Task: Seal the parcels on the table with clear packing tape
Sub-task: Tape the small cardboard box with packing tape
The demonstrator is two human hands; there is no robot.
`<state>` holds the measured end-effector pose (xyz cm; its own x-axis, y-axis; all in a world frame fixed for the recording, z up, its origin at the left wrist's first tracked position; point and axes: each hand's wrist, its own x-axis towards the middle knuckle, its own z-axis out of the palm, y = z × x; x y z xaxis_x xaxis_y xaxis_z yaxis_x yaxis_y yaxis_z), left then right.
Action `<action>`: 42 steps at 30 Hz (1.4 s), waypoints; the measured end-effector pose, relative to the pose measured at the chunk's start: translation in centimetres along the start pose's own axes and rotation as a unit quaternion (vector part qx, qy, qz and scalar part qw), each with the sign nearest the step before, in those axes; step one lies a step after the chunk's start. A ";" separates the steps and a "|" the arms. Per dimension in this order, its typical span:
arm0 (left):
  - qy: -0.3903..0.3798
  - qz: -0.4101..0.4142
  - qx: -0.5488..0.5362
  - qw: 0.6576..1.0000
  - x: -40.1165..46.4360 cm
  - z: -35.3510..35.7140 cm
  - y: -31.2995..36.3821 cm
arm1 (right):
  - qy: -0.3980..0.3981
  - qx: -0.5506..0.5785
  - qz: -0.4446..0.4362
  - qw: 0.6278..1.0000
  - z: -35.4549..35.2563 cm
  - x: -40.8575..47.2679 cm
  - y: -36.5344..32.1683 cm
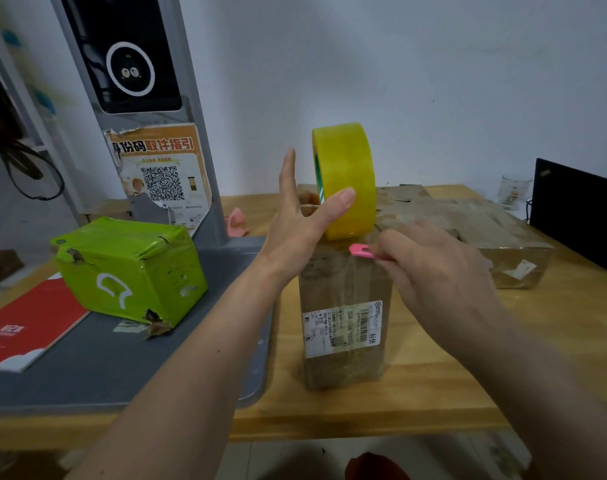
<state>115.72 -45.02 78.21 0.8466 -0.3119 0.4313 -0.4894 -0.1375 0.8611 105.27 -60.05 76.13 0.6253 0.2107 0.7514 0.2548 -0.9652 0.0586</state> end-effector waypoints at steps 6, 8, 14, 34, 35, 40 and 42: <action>0.002 0.002 -0.019 1.000 0.1 0.0 -0.2 | 0.012 0.090 0.022 0.996 0.2 -0.4 0.7; -0.003 -0.003 -0.017 1.000 0.1 -0.1 -0.1 | 0.038 0.080 0.006 0.996 0.2 -0.4 0.7; 0.000 0.006 -0.019 1.000 -0.1 0.1 0.2 | 0.118 0.017 -0.049 0.992 0.3 -0.1 0.3; 0.017 0.016 0.008 1.000 -1.1 0.4 1.1 | -0.034 -0.106 0.025 0.993 -1.0 1.1 -1.1; 0.016 0.015 0.011 1.000 -1.0 0.4 1.0 | -0.038 -0.103 0.028 0.994 -1.0 1.1 -1.1; 0.019 0.012 0.008 1.000 -1.3 0.5 1.5 | -0.028 -0.102 0.047 0.993 -1.3 0.8 -0.2; 0.020 0.010 -0.002 1.000 -1.4 0.5 1.5 | 0.006 -0.102 0.065 0.993 -1.5 0.6 1.1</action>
<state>113.69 -45.31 78.80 0.8443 -0.2774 0.4586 -0.5054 -0.1272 0.8535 104.81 -61.25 77.64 0.6341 0.0814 0.7690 0.0165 -0.9956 0.0918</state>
